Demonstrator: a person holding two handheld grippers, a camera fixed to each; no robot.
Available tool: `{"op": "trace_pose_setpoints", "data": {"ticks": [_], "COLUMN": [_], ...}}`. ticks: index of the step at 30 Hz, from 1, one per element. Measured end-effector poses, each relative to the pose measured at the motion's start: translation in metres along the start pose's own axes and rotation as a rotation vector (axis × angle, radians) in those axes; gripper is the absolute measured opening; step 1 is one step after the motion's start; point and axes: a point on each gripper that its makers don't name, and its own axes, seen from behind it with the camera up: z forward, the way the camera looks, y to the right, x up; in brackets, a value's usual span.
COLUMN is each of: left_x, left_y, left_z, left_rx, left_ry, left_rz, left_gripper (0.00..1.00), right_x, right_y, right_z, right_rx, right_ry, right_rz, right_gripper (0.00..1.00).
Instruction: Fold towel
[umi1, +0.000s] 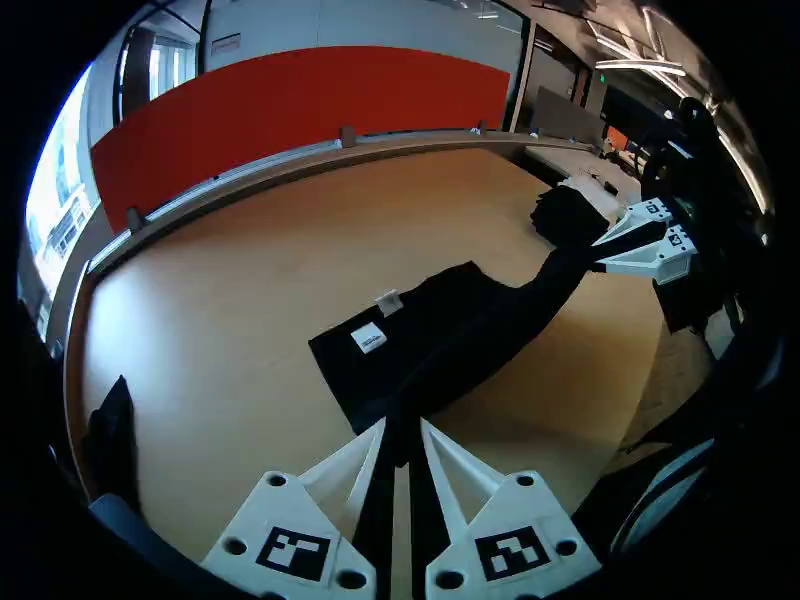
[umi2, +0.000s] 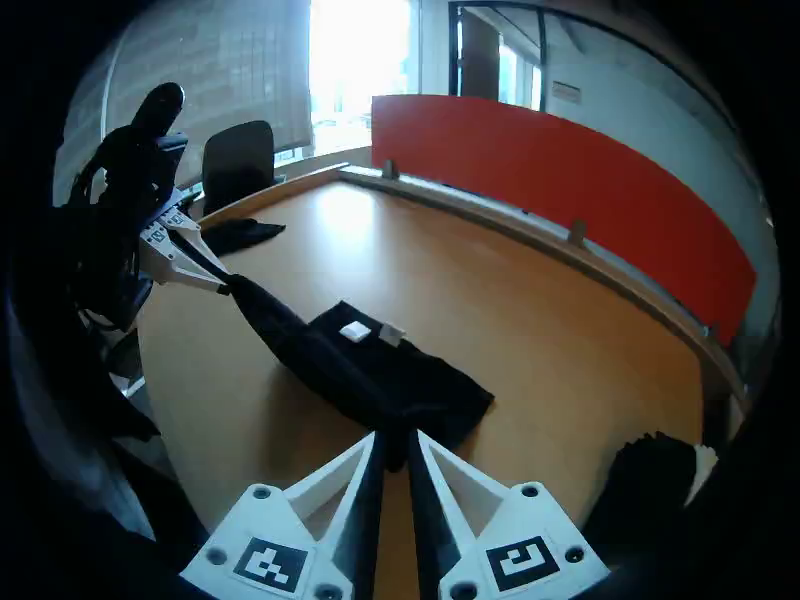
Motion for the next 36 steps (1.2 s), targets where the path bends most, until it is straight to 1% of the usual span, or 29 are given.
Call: {"op": "trace_pose_setpoints", "data": {"ticks": [6,13,19,24,29,36], "left_x": [-0.003,-0.007,-0.007,-0.007,-0.005,-0.002], "left_y": [-0.005,-0.01,-0.015,-0.02,-0.026,-0.037], "left_z": [0.016,0.036,0.049,0.058,0.068,0.083], "left_rx": [0.003,0.007,0.014,0.018,0.028,0.045], "left_ry": [-0.017,-0.036,-0.043,-0.048,-0.051,-0.054], "left_rz": [0.011,0.007,0.003,0.002,0.012,0.016], "left_gripper": [0.08,0.08,0.08,0.08,0.08,0.08], "right_x": [-0.009,-0.022,-0.028,-0.031,-0.031,-0.03], "right_y": [0.002,0.009,0.016,0.023,0.031,0.043], "right_z": [0.012,0.029,0.041,0.049,0.06,0.074], "right_rx": [0.009,0.01,0.008,0.009,0.007,0.003], "right_ry": [-0.03,-0.068,-0.087,-0.102,-0.114,-0.124], "right_rz": [0.008,0.025,0.036,0.028,0.019,0.026], "right_gripper": [0.15,0.15,0.15,0.15,0.15,0.15]}}
